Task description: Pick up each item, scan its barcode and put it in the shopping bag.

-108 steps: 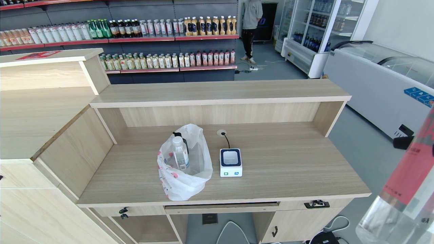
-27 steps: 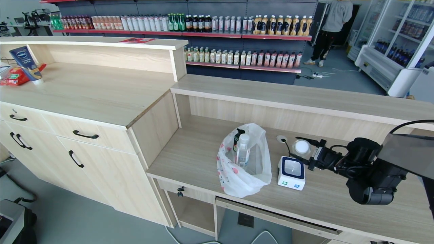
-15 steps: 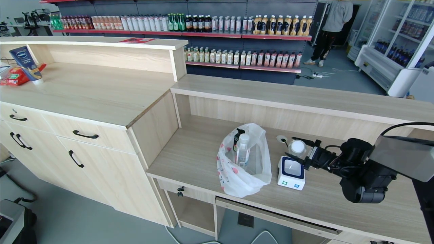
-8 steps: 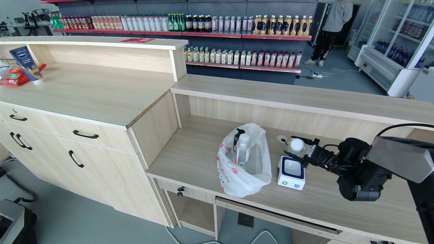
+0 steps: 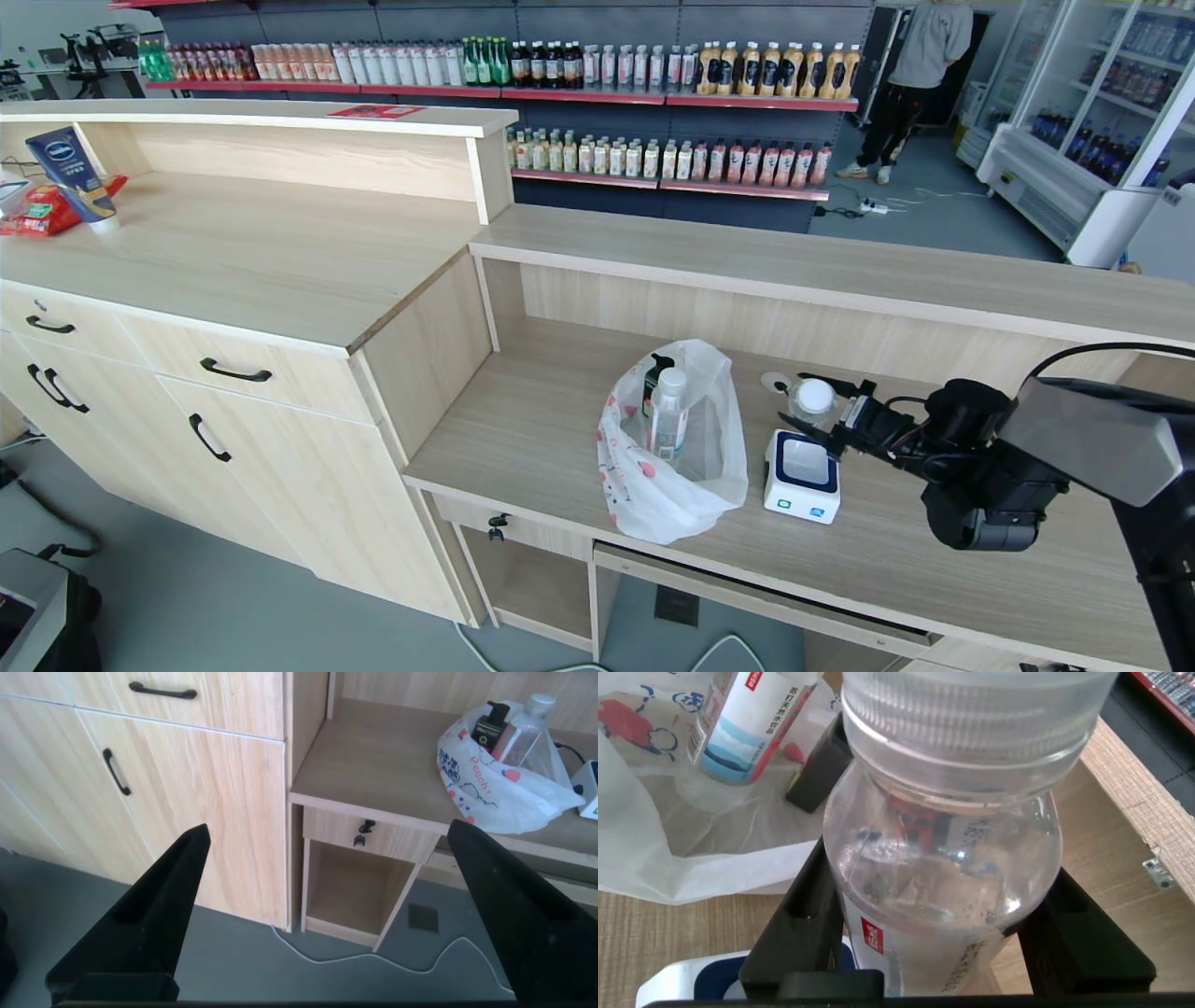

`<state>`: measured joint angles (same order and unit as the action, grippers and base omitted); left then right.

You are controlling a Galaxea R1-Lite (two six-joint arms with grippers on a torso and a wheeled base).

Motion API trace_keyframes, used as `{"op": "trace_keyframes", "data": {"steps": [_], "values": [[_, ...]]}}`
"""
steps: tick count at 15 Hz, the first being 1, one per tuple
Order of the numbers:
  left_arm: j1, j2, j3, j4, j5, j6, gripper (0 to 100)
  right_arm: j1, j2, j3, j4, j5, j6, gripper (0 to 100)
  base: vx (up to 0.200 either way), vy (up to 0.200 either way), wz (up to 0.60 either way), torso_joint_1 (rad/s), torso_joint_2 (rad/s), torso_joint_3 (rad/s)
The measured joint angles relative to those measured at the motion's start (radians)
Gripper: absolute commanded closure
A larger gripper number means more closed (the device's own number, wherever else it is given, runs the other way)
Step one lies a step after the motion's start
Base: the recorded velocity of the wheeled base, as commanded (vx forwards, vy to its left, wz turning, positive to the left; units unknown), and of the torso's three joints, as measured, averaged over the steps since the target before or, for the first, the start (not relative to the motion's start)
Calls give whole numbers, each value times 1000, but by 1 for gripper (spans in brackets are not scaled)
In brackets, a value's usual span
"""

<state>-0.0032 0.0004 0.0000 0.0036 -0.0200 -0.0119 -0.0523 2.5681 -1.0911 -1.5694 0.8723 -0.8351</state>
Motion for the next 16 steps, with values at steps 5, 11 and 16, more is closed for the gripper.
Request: {"op": "trace_keyframes", "data": {"steps": [5,11,16], "values": [[0,0,0,0,0,0,0,9,10,-10,0,0,13,100,0,0,0,0,0,0],[0,0,0,0,0,0,0,12,13,-16,0,0,14,100,0,0,0,0,0,0],[0,0,0,0,0,0,0,12,-1,-9,0,-3,25,100,0,0,0,0,0,0]]}}
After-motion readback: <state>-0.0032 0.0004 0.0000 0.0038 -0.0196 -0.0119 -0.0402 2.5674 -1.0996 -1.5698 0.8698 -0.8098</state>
